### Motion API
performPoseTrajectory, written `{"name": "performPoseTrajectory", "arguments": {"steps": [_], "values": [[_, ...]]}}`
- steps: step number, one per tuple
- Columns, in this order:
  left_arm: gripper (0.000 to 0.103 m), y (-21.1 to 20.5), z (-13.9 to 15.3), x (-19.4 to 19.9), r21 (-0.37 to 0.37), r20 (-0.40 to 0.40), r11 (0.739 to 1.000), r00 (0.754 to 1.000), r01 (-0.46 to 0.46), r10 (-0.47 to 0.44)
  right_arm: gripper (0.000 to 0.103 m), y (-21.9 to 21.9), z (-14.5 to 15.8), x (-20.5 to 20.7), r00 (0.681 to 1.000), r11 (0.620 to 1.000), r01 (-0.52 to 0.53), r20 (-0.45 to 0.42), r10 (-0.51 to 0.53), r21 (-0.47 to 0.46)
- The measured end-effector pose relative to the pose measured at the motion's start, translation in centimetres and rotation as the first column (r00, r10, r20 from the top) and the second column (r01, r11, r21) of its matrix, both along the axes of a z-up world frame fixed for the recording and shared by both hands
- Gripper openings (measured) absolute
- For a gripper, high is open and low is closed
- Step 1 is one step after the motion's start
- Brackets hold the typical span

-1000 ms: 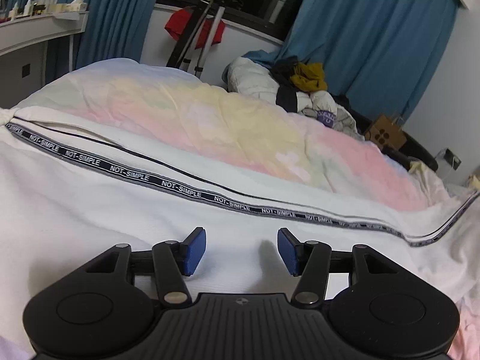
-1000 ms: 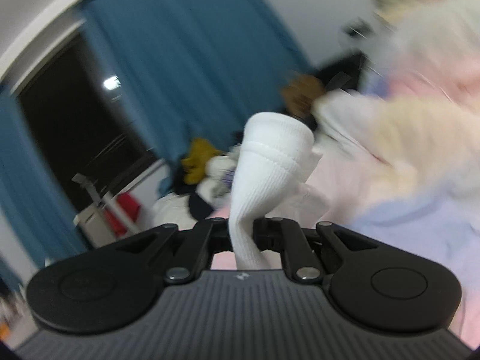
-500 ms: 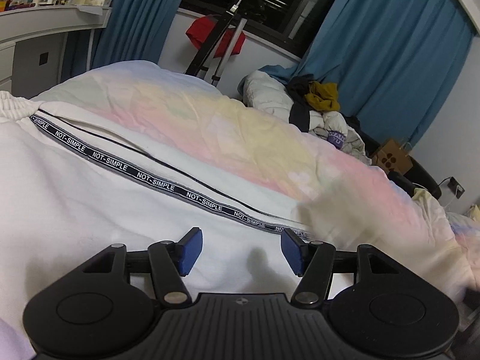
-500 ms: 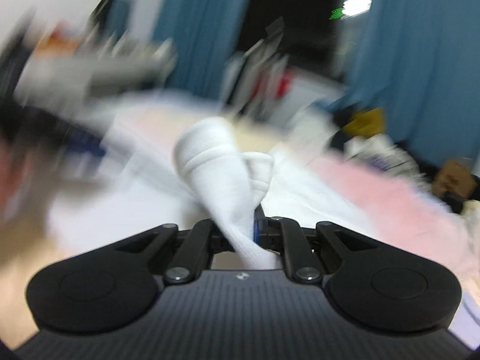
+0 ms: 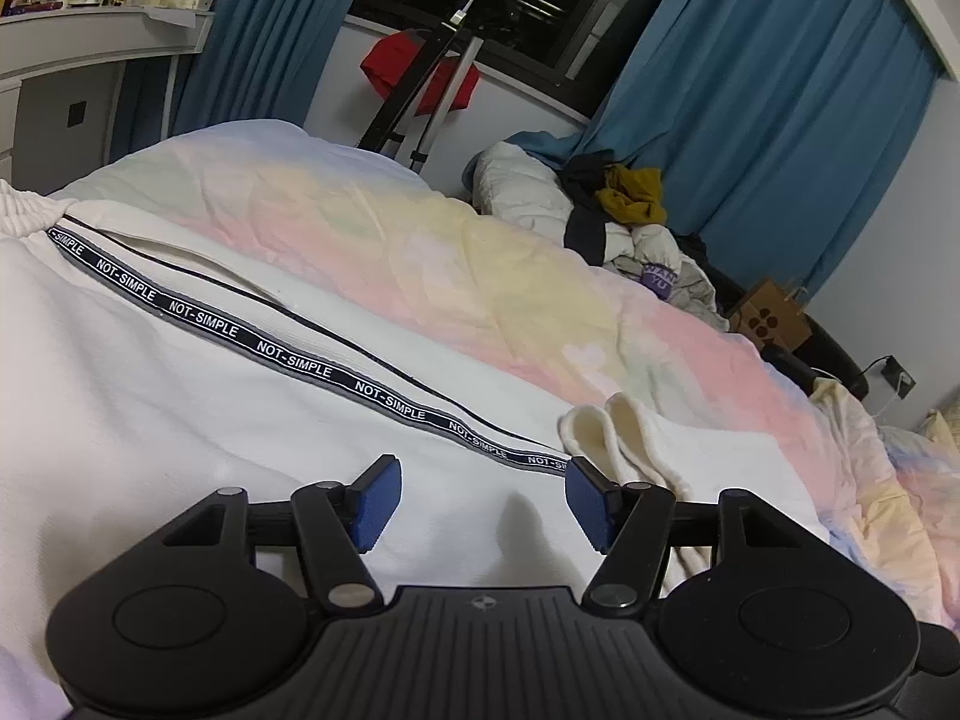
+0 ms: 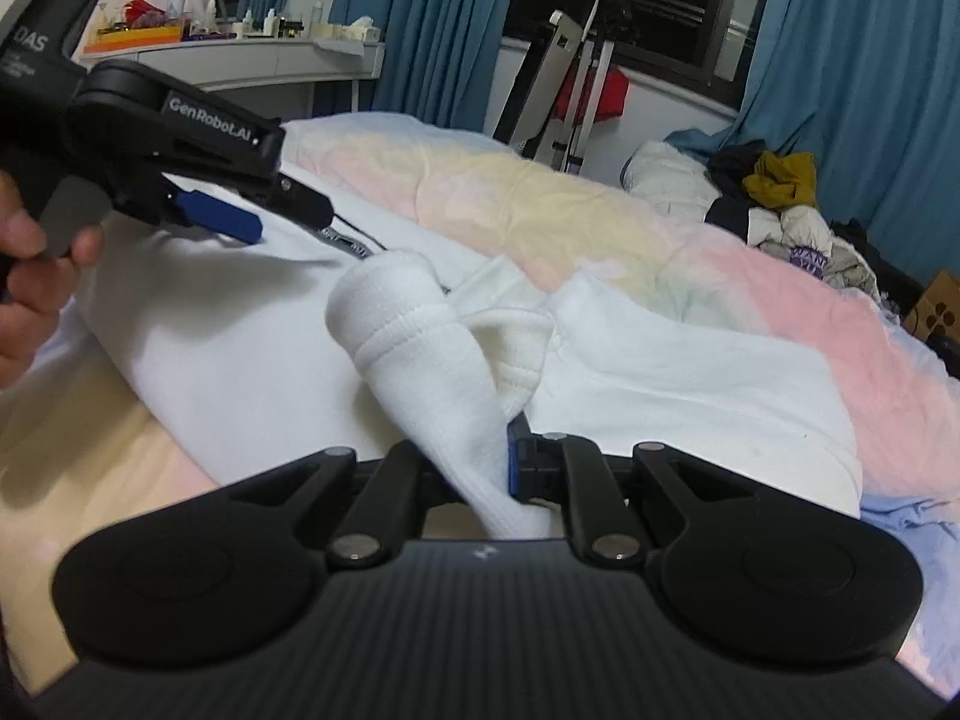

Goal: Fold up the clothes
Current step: 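Carry the held cuff with the right gripper over the folded sweatpants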

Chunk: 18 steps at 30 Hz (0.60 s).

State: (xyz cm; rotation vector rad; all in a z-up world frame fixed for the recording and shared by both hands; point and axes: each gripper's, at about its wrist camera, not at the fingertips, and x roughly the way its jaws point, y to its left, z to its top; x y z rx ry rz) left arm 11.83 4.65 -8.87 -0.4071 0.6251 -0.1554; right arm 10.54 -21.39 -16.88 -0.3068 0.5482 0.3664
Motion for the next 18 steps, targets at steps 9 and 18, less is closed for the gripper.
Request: {"name": "performPoseTrajectory", "arguments": {"steps": [9,18], "values": [[0.064,-0.3,0.7,-0.8,0.010,0.023,1.000,1.000,0.013,-0.013,0.037,-2.1,2.0,0.9,0.986,0.963,0.106,-0.153,-0.070,0.247],[0.065,-0.4,0.7,-1.2,0.031,0.010,0.999,0.999,0.034,-0.035,0.063,-3.8,5.3,-1.1,0.998,0.898,0.038,-0.068,-0.009,0.438]]}}
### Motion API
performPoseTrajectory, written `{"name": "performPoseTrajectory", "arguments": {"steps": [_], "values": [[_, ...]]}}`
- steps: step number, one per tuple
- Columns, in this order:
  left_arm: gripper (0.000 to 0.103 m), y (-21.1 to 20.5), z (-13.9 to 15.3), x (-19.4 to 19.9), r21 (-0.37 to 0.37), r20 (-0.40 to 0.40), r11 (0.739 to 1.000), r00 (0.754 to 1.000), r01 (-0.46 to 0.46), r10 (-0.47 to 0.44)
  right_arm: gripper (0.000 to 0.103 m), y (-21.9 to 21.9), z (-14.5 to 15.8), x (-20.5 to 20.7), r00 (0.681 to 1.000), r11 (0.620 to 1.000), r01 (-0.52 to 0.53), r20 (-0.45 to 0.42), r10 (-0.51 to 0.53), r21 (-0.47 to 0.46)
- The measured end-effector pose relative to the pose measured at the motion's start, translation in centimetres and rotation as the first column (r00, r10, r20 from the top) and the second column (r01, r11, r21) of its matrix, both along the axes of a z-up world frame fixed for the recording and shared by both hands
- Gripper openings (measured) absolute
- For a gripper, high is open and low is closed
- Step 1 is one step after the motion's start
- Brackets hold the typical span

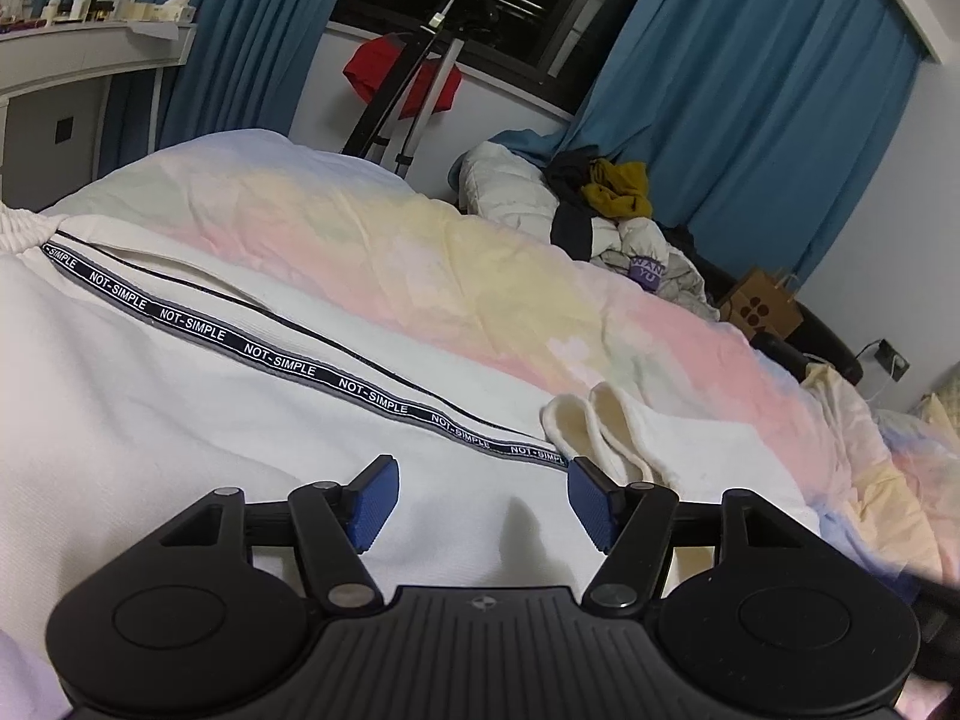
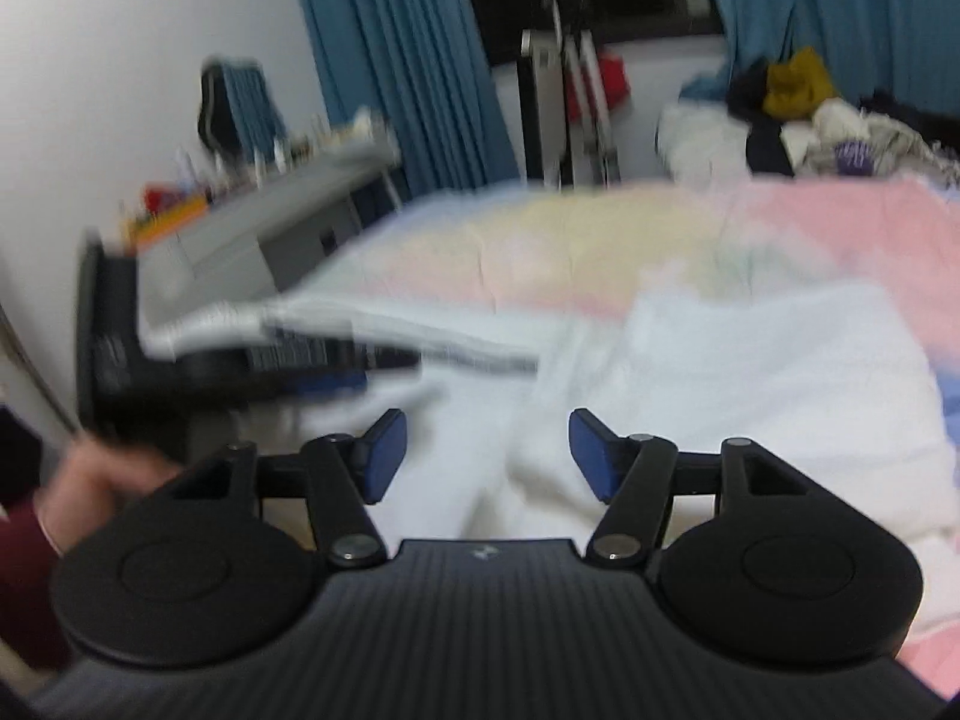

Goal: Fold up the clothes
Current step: 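Carry the held cuff with the right gripper over the folded sweatpants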

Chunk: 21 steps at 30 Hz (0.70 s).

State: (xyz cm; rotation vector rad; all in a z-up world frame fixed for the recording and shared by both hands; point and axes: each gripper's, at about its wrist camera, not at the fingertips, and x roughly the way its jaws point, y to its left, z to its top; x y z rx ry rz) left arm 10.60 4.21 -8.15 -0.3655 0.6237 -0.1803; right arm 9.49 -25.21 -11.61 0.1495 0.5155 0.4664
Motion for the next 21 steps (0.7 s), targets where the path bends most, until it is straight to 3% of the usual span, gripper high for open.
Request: {"name": "performPoseTrajectory", "arguments": {"steps": [3,7,13,16,17,20,21], "values": [[0.065,-0.2,-0.2,0.0,0.004,-0.008,1.000,1.000,0.012,-0.012,0.064,-0.5,0.0,0.3,0.997,0.997,0.061,0.044,-0.059,-0.051],[0.065,-0.4,-0.3,0.0,0.009,-0.012,1.000,1.000,0.022,-0.022,0.062,0.3,-2.4,1.6,0.999,0.980,0.000,-0.037,-0.007,-0.199],[0.065,-0.5,-0.4,-0.1,0.018,-0.018,1.000,1.000,0.025,-0.025,0.061,3.3,-5.3,1.5,0.998,0.888,-0.055,-0.030,0.046,-0.457],[0.066,-0.5,-0.5,0.0,0.029,-0.019,0.999,0.999,0.030,-0.029,0.060,3.6,-6.3,1.7,0.999,0.860,-0.045,-0.002,0.051,-0.509],[0.066,-0.6,-0.5,-0.1,0.032,-0.018,0.999,0.999,0.031,-0.030,0.056,3.4,-6.1,1.8,0.999,0.872,-0.040,-0.004,0.044,-0.488],[0.066,-0.4,-0.4,-0.2,0.038,-0.012,0.999,0.999,0.032,-0.031,0.018,2.4,-5.1,1.9,1.000,0.905,-0.017,0.002,0.019,-0.426],[0.066,-0.3,-0.3,-0.3,0.038,-0.010,0.999,1.000,0.028,-0.028,0.012,2.0,-4.6,1.9,1.000,0.912,-0.009,0.013,0.016,-0.411]]}}
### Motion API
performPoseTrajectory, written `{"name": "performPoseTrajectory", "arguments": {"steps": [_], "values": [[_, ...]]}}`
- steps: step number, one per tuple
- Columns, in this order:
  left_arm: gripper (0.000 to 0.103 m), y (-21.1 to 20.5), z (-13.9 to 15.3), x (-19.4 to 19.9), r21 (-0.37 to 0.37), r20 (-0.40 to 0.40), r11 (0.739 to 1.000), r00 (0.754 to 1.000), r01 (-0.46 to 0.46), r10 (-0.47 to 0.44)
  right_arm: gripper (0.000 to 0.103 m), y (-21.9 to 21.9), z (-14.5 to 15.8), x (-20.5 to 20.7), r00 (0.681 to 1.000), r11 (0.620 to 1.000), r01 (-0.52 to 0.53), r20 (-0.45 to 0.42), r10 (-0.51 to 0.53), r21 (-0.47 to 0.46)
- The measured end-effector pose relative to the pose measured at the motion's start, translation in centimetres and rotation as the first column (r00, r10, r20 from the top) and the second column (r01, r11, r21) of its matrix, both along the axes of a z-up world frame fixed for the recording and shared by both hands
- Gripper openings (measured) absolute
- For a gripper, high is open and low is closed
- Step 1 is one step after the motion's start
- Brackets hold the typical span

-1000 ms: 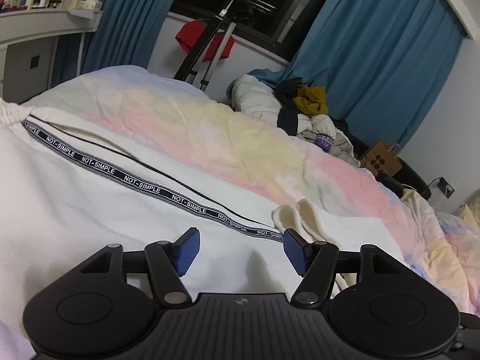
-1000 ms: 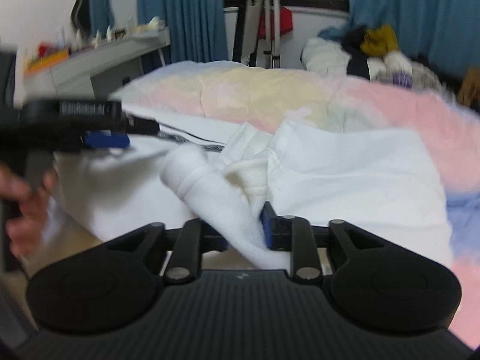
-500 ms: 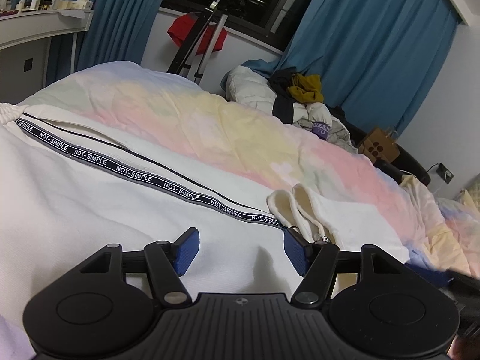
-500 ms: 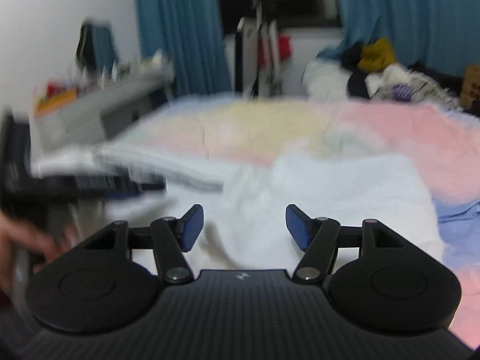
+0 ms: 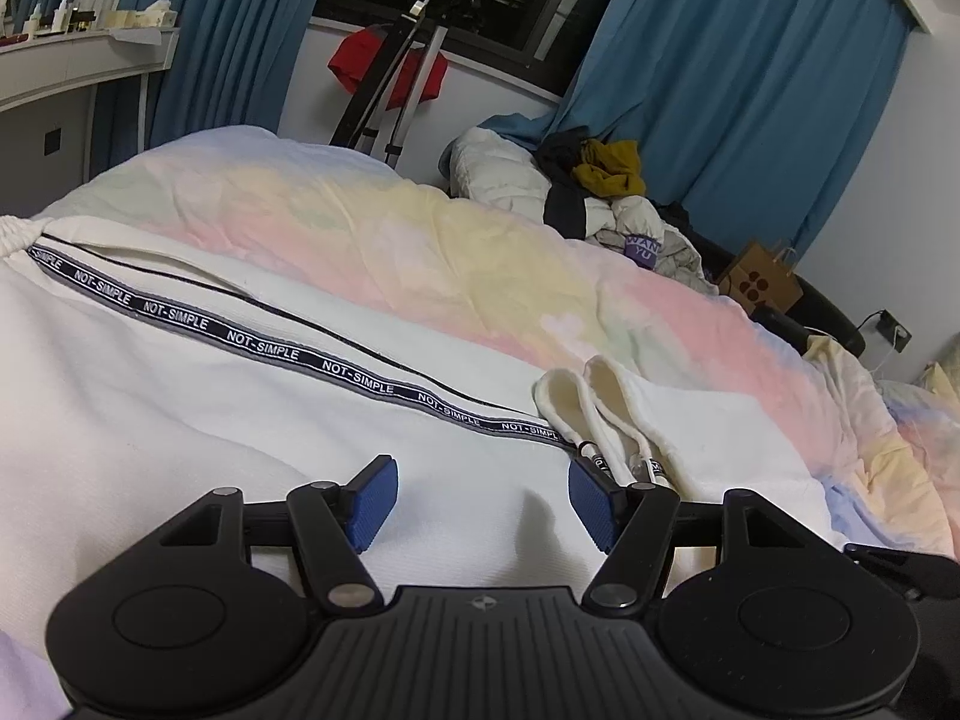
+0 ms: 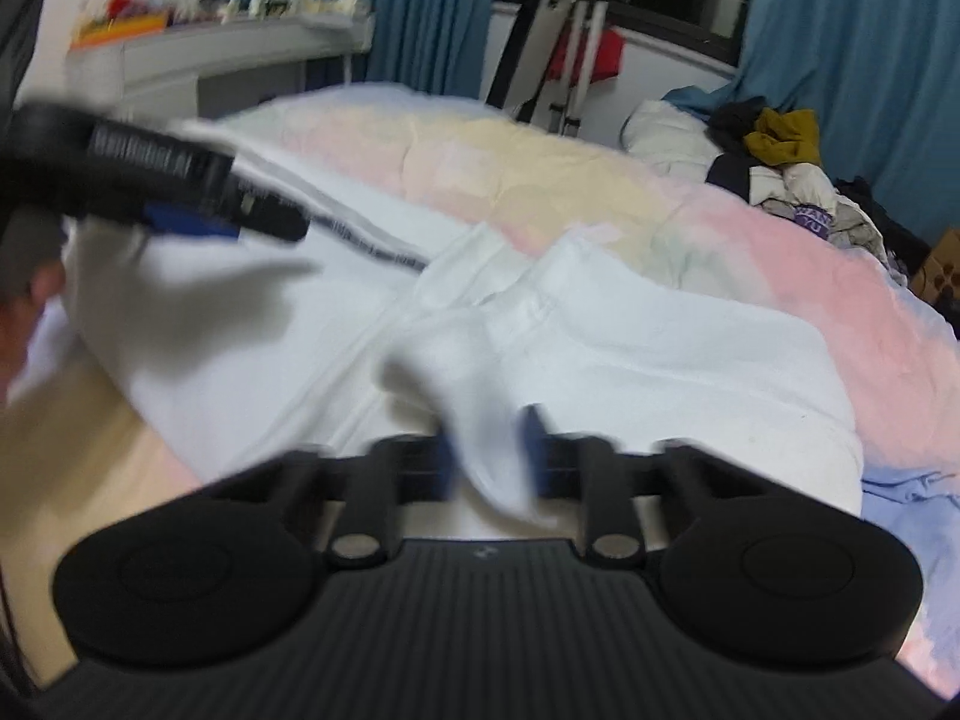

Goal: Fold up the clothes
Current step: 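Carry the held cuff with the right gripper over the folded sweatpants, then lay the cuff on the waistband and open the right gripper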

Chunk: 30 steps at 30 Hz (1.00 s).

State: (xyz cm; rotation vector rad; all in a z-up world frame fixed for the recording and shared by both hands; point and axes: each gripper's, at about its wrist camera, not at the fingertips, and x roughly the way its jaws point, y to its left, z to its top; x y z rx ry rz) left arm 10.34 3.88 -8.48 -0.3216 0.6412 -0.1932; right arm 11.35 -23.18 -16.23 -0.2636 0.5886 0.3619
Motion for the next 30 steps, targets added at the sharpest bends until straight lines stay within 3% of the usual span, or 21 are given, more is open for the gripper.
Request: {"name": "performPoseTrajectory", "arguments": {"steps": [6,11,18,24,30], "values": [[0.066,0.1,0.1,-0.1,-0.008,0.000,1.000,1.000,-0.011,0.011,0.010,-0.5,2.6,-1.6,0.997,1.000,-0.010,0.076,0.009,0.023],[0.066,-0.3,0.2,-0.4,0.010,0.011,1.000,1.000,-0.006,0.006,0.010,-0.3,3.4,-1.9,1.000,0.999,0.009,0.028,-0.010,0.039],[0.066,-0.3,0.0,-0.1,0.025,-0.001,1.000,1.000,0.000,0.000,0.010,1.1,-1.8,0.7,0.990,0.998,0.003,-0.144,-0.012,-0.063],[0.072,0.5,0.9,-1.1,0.025,-0.021,0.999,0.999,-0.045,0.045,0.010,1.2,-2.3,1.7,0.985,0.999,0.027,-0.168,-0.032,-0.035],[0.080,3.2,2.5,-4.6,0.006,-0.025,0.992,0.992,-0.123,0.123,0.010,1.1,-2.3,2.0,0.983,0.999,0.037,-0.177,-0.040,-0.020]]}}
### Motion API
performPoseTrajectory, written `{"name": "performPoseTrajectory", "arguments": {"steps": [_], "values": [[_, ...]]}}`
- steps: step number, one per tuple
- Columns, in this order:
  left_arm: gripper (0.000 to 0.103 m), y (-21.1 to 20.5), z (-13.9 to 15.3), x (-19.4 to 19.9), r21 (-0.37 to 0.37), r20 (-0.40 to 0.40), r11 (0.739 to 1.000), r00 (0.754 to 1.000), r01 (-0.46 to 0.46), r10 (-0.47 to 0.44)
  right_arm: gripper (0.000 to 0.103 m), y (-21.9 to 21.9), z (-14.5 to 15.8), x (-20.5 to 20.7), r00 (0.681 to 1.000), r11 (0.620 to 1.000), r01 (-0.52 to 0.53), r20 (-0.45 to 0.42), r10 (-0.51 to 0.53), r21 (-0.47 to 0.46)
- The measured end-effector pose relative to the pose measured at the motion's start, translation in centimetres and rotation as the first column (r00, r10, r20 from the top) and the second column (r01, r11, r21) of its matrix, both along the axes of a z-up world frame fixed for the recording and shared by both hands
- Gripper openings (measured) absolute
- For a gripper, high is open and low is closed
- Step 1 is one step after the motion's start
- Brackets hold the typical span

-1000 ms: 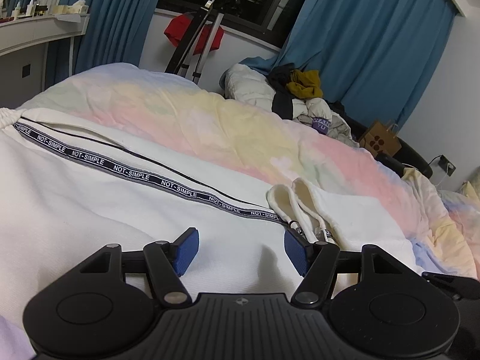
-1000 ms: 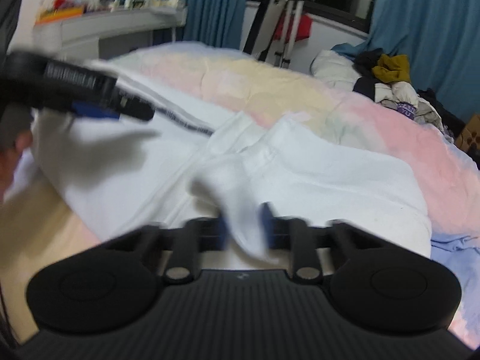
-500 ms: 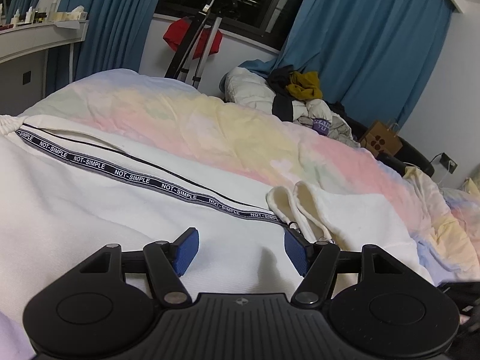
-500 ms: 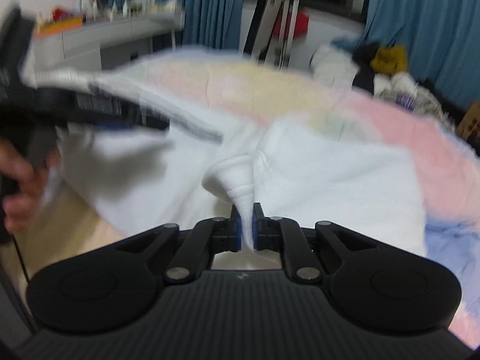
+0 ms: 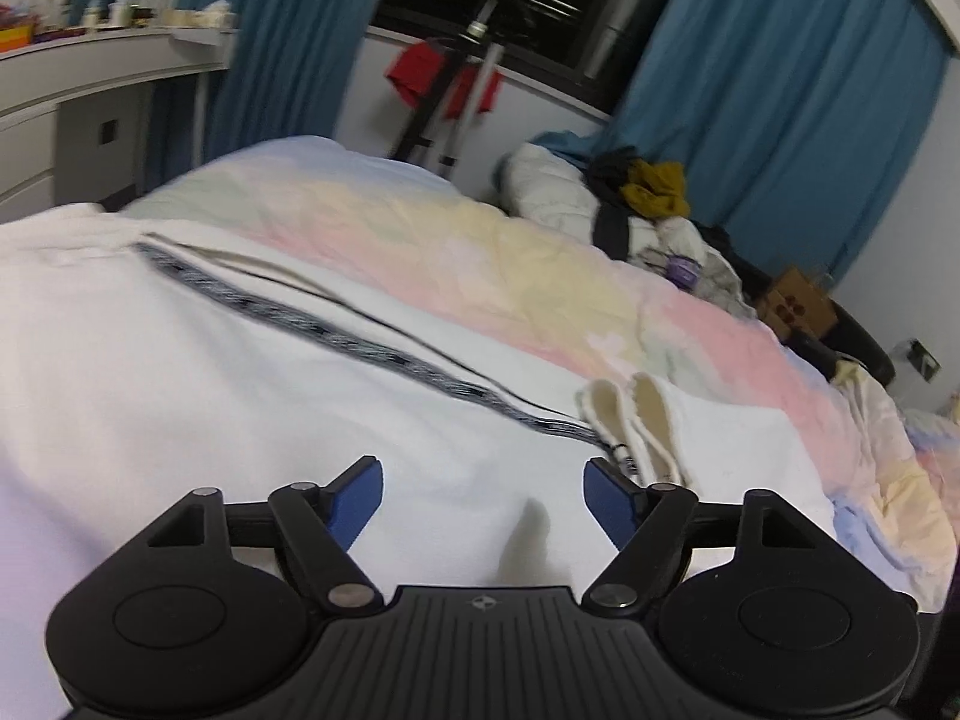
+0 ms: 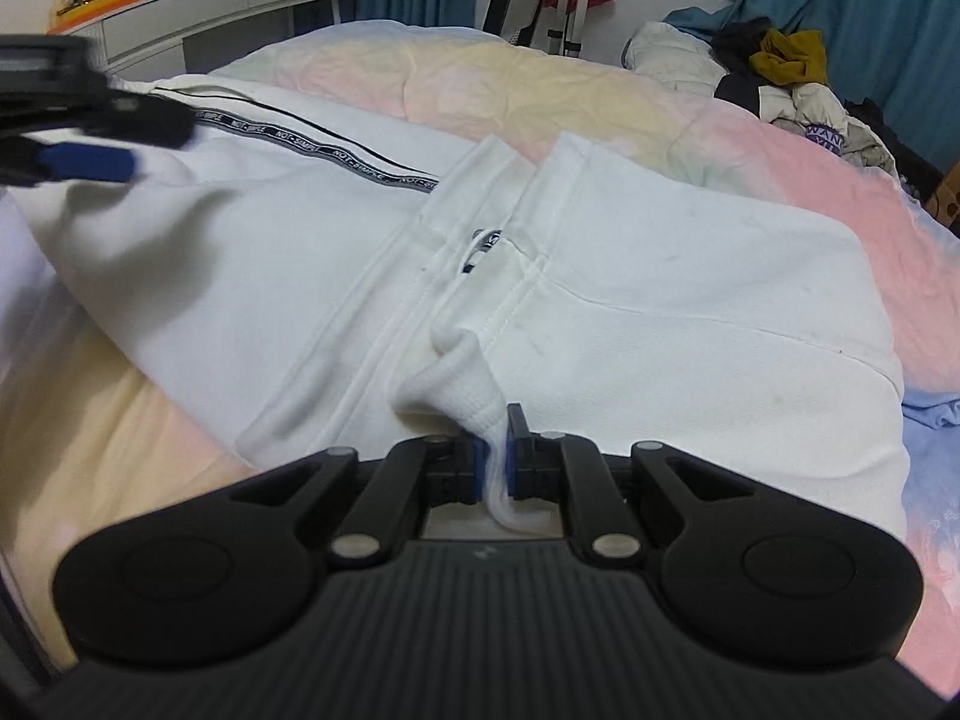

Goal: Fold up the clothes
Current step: 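Lay the cuff on the waistband and open the right gripper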

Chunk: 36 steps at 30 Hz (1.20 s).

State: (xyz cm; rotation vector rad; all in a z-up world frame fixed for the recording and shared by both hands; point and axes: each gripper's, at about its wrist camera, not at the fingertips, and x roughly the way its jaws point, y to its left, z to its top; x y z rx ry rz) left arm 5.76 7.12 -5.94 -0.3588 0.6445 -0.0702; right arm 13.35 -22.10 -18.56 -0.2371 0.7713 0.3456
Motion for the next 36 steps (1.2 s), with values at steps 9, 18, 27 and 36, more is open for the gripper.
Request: {"name": "performPoseTrajectory", "arguments": {"steps": [9,18,27,36], "values": [[0.096,8.2,-0.4,-3.1,-0.145,-0.133,0.919,0.928,-0.366,0.349,0.011,-0.5,-0.1,0.1,1.000,0.999,0.024,0.001,-0.024,0.045],[0.096,11.7,-5.0,-0.9,-0.372,-0.252,0.805,0.885,-0.463,0.392,0.011,-0.8,0.0,-0.5,1.000,0.999,0.022,0.018,-0.023,0.041],[0.073,15.4,-5.1,1.7,-0.335,-0.172,0.766,0.835,-0.549,0.523,0.011,-0.9,0.1,-0.5,1.000,0.998,0.026,0.013,-0.027,0.054],[0.026,15.3,-4.9,3.3,-0.360,-0.108,0.787,0.860,-0.501,0.498,0.012,-1.3,3.1,-1.9,0.996,0.994,0.059,0.067,-0.065,0.089]]}}
